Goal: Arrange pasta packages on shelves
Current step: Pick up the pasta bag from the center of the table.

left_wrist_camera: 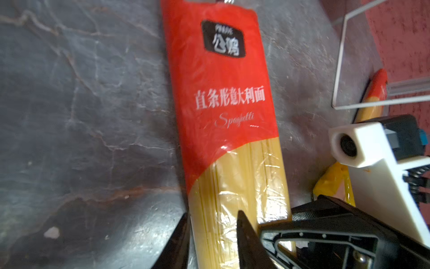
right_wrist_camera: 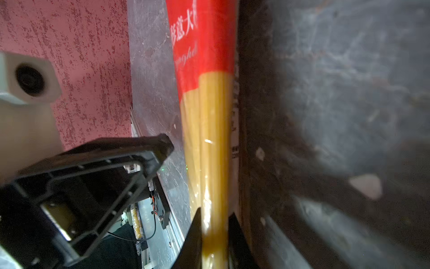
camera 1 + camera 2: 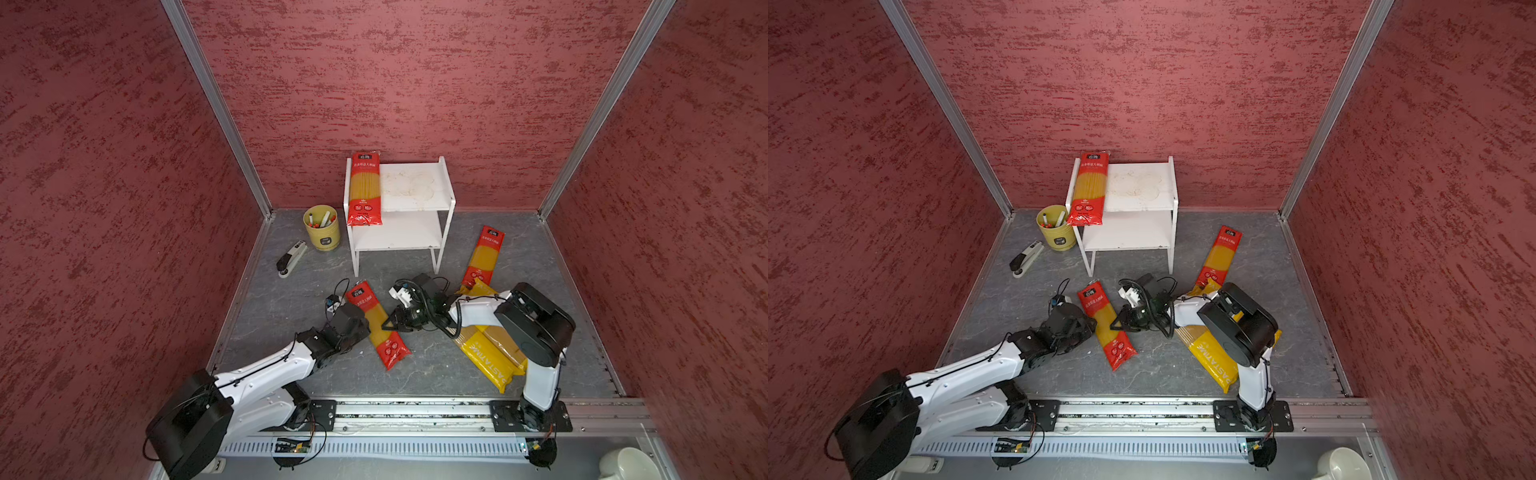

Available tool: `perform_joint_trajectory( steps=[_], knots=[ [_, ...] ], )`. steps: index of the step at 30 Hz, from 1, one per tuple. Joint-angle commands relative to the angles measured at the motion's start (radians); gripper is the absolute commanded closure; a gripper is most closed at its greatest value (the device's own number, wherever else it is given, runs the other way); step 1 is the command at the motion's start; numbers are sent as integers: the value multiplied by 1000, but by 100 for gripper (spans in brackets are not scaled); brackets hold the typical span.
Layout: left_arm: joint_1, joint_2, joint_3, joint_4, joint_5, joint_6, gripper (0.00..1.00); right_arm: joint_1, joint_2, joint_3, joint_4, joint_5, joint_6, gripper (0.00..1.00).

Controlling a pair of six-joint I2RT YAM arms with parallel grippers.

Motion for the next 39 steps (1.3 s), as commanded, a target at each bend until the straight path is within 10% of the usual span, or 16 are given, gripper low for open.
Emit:
perform_joint_trajectory(
  steps=[1, 20, 39],
  knots=[
    [-4, -62, 54, -57, -41, 72, 58, -3, -120, -34, 55, 26, -21, 95],
    [9, -217, 152, -40, -81, 251, 47, -81, -593, -126, -164, 68, -163, 100],
    [-20, -194, 173, 156, -55, 376, 40, -205, -881, 109, -496, 8, -253, 100]
  ],
)
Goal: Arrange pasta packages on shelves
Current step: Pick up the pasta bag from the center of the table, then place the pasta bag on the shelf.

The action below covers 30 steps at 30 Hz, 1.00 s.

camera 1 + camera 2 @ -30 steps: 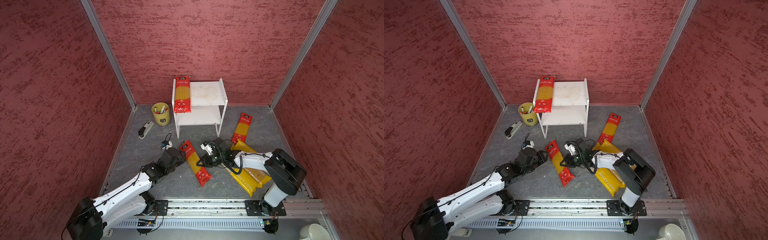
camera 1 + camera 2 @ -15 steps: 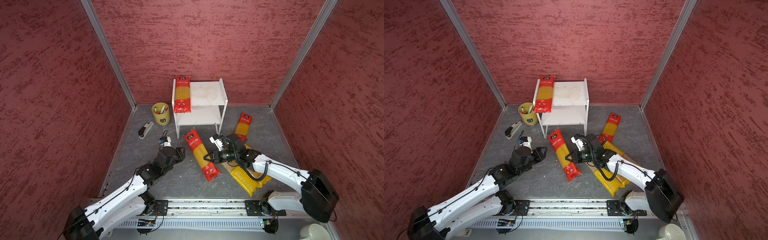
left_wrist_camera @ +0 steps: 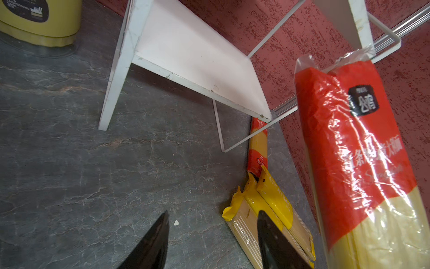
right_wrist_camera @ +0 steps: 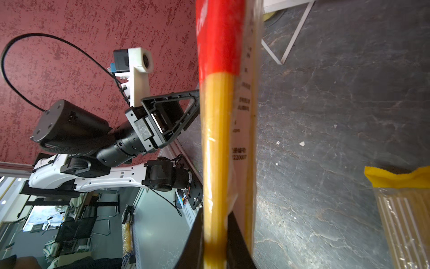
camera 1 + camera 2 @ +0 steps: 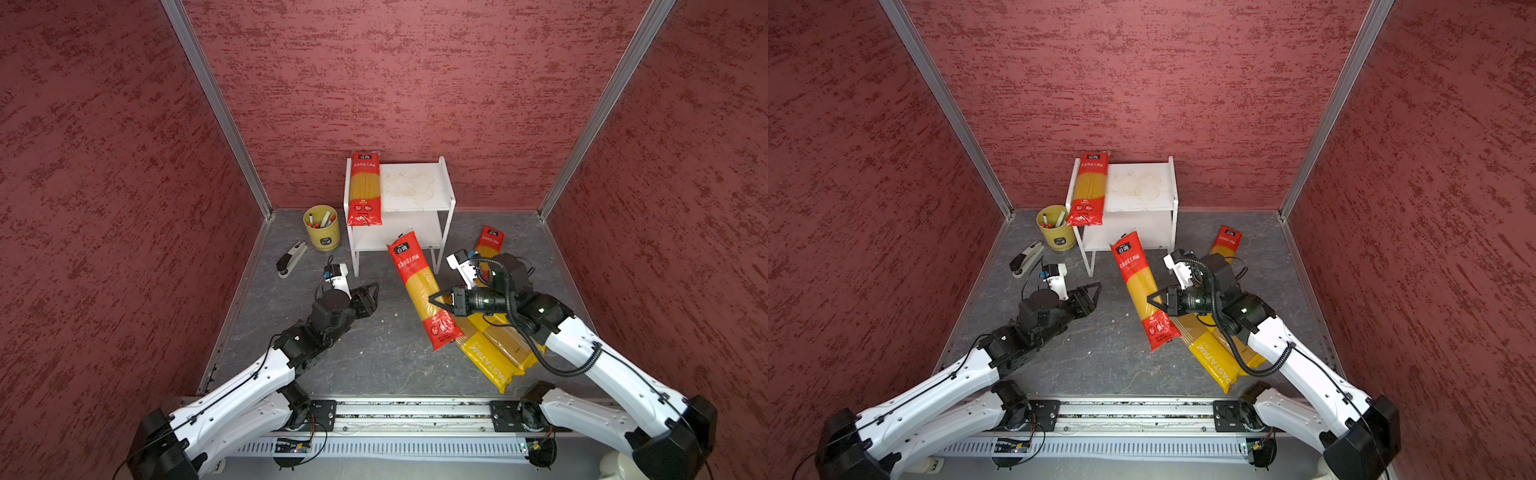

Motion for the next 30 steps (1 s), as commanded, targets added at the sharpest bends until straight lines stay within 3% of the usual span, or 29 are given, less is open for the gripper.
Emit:
perform_joint_trajectory(
  steps=[1, 9, 16, 23, 30],
  knots=[
    [-5, -1, 14, 46, 10, 33, 40, -19, -47, 84, 102, -65, -31, 100],
    [-17, 16, -2, 79, 14, 27, 40, -78, -44, 153, 221, -108, 41, 100],
    [-43, 29, 20, 105, 22, 57, 40, -100, 69, 234, 434, -131, 158, 100],
    [-41, 32, 30, 96, 16, 67, 40, -115, 332, 487, 571, -7, 366, 100],
    [-44, 27, 9, 102, 4, 47, 40, -115, 628, 787, 500, 76, 515, 100]
  ],
)
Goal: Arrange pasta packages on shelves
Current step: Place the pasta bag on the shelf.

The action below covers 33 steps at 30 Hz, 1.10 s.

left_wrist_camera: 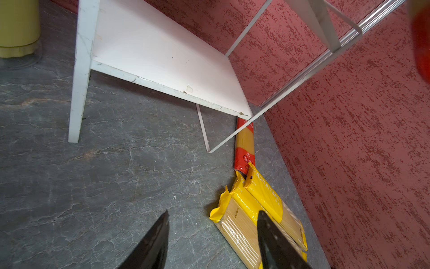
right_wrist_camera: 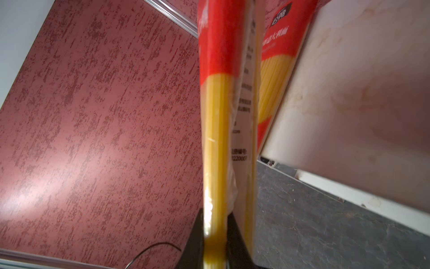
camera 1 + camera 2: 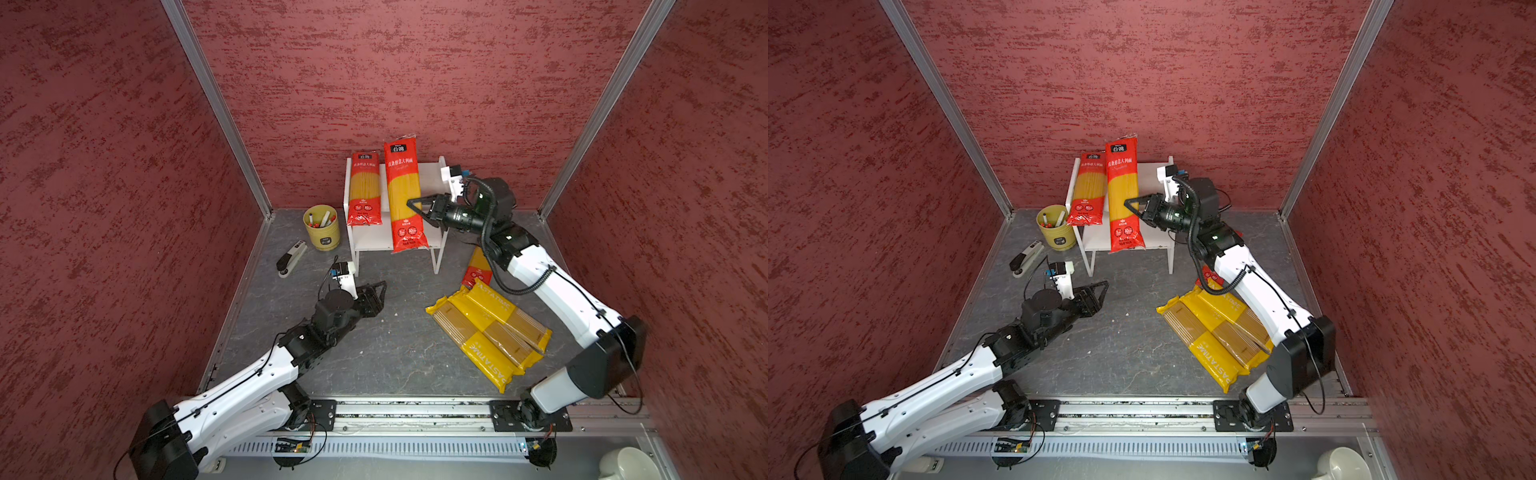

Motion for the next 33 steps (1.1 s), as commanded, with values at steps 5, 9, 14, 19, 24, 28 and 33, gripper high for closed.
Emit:
perform_joint_trajectory(
  steps=[5, 9, 14, 19, 24, 28, 33],
  knots=[
    [-7, -9, 2, 16, -19, 12, 40, -5, 195, 296, -5, 125, 88, 100],
    [-9, -11, -4, 14, -25, 13, 41, -4, 263, 386, -103, 150, 45, 100],
    [-10, 9, -5, 40, -17, 11, 41, -4, 278, 444, -242, 211, -37, 78],
    [-16, 26, -1, 59, -8, 16, 40, -4, 244, 449, -340, 245, -129, 57],
    [-28, 39, 10, 84, 6, 46, 40, -4, 214, 470, -493, 283, -242, 46],
    [-40, 63, 23, 128, 19, 96, 40, -4, 145, 403, -548, 284, -305, 44],
    [-41, 136, 95, 146, 32, 158, 40, -5, 7, 211, -490, 224, -341, 42]
  ],
)
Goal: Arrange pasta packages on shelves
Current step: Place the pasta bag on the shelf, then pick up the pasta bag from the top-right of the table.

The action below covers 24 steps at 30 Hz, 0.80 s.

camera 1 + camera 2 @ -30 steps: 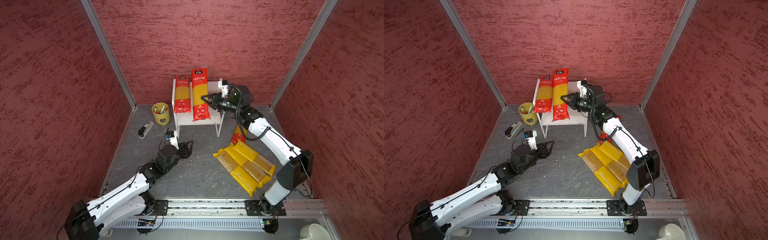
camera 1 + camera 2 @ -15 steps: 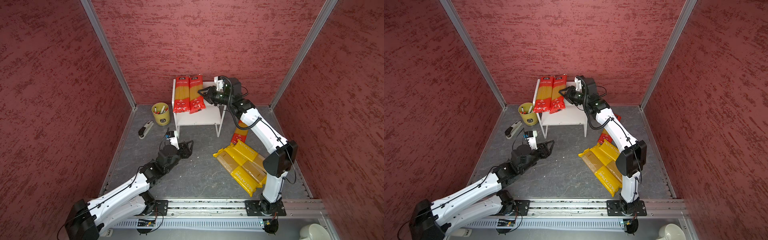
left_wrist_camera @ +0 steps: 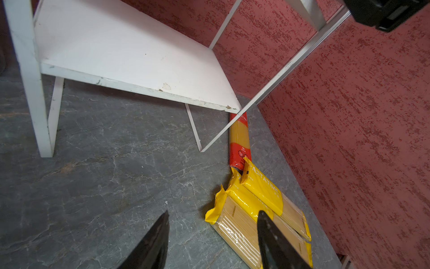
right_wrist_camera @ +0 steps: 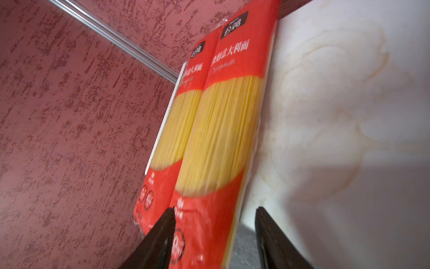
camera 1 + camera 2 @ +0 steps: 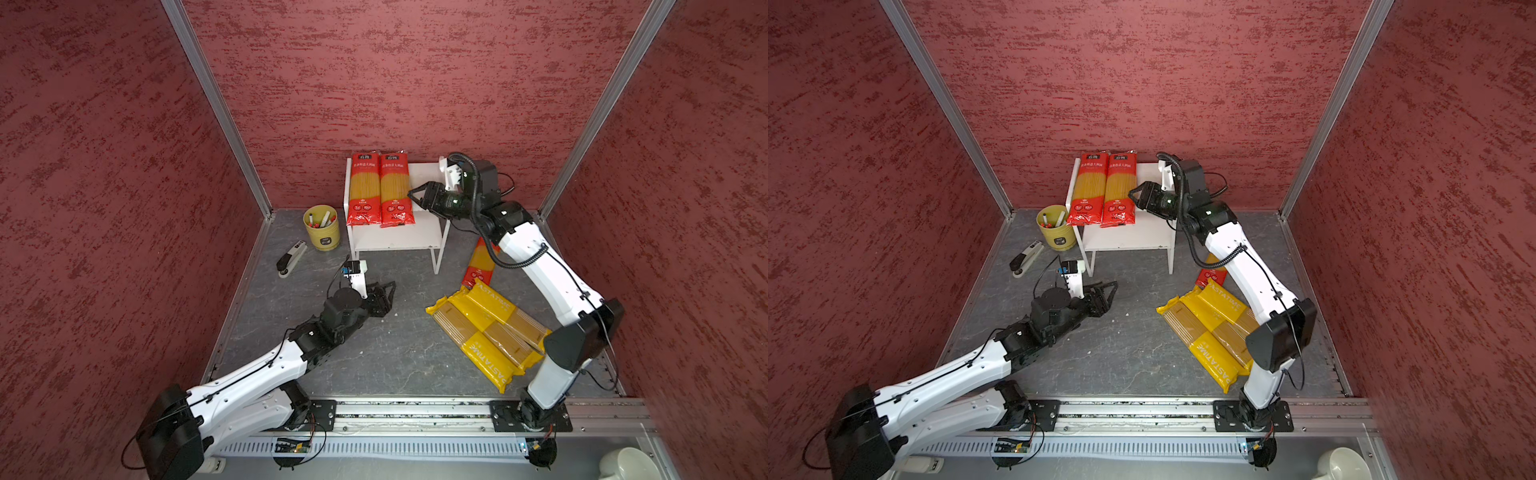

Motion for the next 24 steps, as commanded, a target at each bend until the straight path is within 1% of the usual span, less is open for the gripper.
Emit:
perform_joint_trajectory(
  steps=[1, 6, 9, 14, 17, 19, 22, 24],
  knots=[
    [2, 46, 77, 57, 19, 74, 40, -4, -107, -101, 13, -34, -69, 42],
    [56, 126, 159, 52, 87, 73, 40, -6, -230, -254, -52, -41, -141, 41],
    [60, 153, 170, 76, 93, 80, 40, -7, -319, -349, -49, -31, -144, 40],
    [40, 182, 151, 100, 93, 61, 40, -48, -405, -529, -37, -18, -108, 39],
    [6, 195, 130, 111, 69, 59, 40, -98, -454, -660, -13, 13, -73, 39],
    [-12, 203, 105, 122, 53, 48, 40, -160, -467, -743, -2, 52, -59, 38],
    [-33, 214, 67, 146, 38, 18, 40, -269, -451, -855, 79, 78, -3, 40],
    [-48, 228, 49, 158, 30, 9, 40, -323, -429, -906, 153, 139, 46, 41]
  ],
)
